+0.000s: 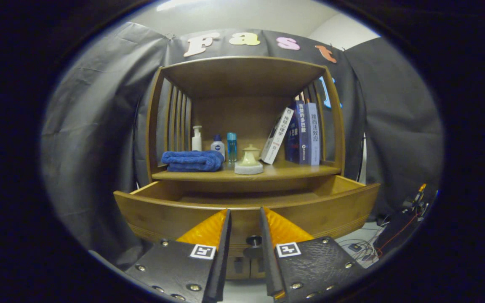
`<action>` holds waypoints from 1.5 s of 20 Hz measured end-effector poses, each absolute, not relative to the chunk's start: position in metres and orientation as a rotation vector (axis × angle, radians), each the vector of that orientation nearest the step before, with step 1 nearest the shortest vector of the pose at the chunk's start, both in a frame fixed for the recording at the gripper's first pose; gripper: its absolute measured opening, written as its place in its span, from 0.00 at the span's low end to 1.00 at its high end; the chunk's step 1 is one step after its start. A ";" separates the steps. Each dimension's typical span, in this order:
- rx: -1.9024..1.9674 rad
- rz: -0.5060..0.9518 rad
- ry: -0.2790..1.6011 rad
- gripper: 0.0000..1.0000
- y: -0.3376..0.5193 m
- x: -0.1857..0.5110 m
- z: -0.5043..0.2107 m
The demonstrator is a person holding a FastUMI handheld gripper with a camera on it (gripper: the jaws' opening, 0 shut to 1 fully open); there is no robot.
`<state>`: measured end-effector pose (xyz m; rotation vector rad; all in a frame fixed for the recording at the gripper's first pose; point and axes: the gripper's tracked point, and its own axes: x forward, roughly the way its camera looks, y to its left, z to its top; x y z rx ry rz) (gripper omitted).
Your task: Pull open the drawer, take out the items inside it, and place them on the countertop above the cabinet.
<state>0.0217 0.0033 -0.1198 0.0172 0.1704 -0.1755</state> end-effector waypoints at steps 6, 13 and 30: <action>0.038 -0.151 0.185 0.38 0.001 0.036 -0.135; 0.020 -0.176 0.160 0.37 -0.004 0.045 -0.132; 0.046 -0.174 0.229 0.38 -0.012 0.106 -0.141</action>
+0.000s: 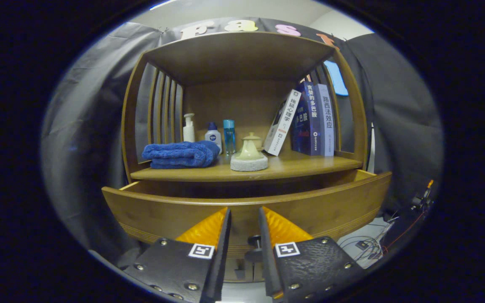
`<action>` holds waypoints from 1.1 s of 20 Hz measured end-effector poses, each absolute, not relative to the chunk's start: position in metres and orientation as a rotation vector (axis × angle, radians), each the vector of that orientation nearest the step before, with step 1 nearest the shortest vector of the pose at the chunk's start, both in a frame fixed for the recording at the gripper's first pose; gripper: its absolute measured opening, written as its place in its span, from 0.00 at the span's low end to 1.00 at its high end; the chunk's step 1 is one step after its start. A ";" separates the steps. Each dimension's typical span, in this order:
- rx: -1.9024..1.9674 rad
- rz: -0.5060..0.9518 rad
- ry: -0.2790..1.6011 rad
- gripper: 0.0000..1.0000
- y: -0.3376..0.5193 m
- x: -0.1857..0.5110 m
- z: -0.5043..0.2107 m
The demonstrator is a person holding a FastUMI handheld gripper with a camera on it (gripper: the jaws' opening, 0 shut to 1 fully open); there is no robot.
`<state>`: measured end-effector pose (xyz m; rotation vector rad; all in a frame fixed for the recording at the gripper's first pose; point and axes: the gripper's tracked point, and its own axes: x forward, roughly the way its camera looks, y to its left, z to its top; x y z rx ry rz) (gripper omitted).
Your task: Pull open the drawer, take out the items inside it, and place them on the countertop above the cabinet.
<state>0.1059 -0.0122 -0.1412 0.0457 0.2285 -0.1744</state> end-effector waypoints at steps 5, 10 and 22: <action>0.055 -0.182 0.236 0.38 -0.015 0.138 -0.147; 0.075 -0.180 0.242 0.38 -0.018 0.160 -0.151; 0.076 -0.182 0.284 0.39 -0.019 0.171 -0.169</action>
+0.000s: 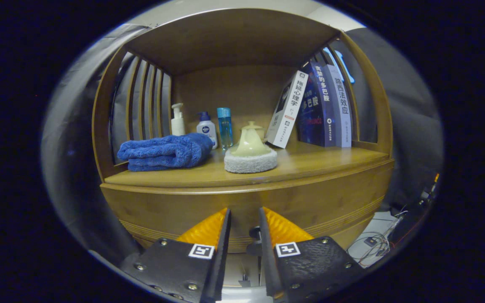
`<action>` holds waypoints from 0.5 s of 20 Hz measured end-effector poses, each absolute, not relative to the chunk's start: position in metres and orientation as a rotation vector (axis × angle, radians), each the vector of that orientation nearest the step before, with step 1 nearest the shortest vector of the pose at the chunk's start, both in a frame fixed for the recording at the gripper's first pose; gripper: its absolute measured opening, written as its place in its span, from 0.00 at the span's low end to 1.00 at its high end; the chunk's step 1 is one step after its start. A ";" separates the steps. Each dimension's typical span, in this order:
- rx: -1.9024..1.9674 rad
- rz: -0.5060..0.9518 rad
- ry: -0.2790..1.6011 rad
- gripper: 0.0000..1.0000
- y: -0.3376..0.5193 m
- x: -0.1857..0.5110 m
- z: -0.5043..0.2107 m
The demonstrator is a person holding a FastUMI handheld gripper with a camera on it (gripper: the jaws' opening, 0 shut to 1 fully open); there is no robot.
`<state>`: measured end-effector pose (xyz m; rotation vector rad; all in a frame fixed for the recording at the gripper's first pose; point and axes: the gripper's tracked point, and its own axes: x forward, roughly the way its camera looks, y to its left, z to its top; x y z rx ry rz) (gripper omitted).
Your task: Pull open the drawer, take out the items inside it, and place them on the countertop above the cabinet.
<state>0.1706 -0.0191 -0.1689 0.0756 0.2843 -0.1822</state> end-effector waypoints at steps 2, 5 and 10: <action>0.090 -0.181 0.278 0.39 -0.019 0.171 -0.169; 0.118 -0.182 0.283 0.39 -0.019 0.170 -0.170; 0.121 -0.213 0.287 0.39 -0.023 0.170 -0.167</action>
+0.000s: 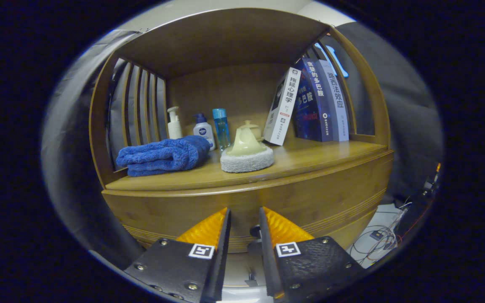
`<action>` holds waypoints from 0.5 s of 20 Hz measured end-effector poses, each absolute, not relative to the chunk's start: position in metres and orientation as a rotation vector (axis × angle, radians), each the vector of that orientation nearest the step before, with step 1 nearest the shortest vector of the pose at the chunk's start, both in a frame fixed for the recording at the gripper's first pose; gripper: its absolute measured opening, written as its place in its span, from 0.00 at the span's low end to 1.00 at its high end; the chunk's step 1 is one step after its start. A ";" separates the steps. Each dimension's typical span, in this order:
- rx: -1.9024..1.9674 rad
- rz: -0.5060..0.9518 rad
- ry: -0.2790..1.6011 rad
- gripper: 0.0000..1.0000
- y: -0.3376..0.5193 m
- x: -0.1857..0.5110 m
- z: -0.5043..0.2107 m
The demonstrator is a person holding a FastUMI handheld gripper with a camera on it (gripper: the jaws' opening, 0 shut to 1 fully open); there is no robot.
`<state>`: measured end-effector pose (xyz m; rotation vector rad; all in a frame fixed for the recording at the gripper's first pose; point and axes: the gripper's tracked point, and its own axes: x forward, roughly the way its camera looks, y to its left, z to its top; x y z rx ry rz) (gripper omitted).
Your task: Pull open the drawer, take out the items inside it, and place them on the countertop above the cabinet.
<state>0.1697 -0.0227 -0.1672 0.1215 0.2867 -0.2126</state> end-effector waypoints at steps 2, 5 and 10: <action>0.128 -0.189 0.262 0.39 -0.014 0.171 -0.160; 0.101 -0.247 0.255 0.40 -0.022 0.164 -0.157; 0.088 -0.216 0.238 0.88 -0.013 0.155 -0.155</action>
